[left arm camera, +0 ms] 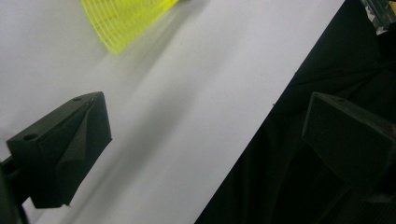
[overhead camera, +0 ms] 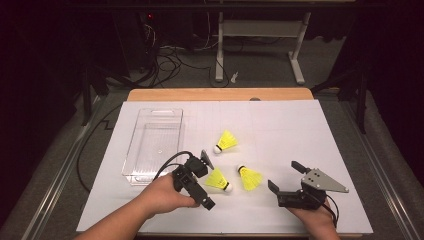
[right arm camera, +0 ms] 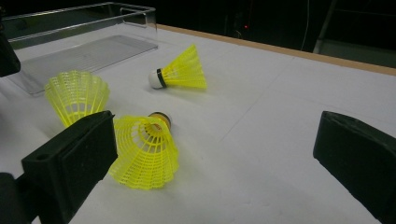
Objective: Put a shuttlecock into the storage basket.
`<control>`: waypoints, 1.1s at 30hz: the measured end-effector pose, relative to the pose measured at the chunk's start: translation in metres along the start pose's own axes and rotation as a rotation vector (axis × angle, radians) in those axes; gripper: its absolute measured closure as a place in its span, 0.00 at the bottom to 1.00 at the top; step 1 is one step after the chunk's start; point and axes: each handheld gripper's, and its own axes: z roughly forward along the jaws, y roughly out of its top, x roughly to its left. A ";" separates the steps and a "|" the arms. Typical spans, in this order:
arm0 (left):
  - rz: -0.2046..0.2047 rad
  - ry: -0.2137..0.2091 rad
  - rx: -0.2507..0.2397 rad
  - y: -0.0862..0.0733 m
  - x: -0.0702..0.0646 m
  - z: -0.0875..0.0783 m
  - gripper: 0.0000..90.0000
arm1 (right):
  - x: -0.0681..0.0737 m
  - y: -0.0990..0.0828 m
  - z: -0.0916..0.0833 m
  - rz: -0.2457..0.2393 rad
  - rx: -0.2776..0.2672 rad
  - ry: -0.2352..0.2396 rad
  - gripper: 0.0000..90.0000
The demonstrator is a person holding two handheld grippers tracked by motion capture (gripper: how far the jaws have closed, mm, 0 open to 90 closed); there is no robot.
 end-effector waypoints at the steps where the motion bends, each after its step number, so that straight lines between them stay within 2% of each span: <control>1: 0.003 0.001 0.000 0.001 0.000 -0.001 0.03 | 0.000 0.000 0.000 0.000 0.000 0.000 0.00; 12: 0.000 0.020 0.000 0.013 0.008 -0.010 0.06 | 0.000 0.000 0.000 0.000 -0.001 -0.001 0.00; 13: -0.014 0.012 -0.012 0.014 0.012 -0.014 0.07 | 0.000 0.000 -0.001 0.001 0.000 -0.002 0.00; 23: -0.029 -0.008 -0.020 0.026 0.021 -0.021 0.16 | 0.000 0.000 -0.001 0.001 -0.003 -0.001 0.00; 30: -0.040 0.014 -0.038 0.030 0.023 -0.017 0.18 | 0.000 0.000 -0.001 0.002 -0.002 -0.001 0.00; 33: -0.045 0.040 -0.054 0.033 0.023 -0.016 0.21 | 0.000 0.000 0.000 0.000 -0.001 0.000 0.00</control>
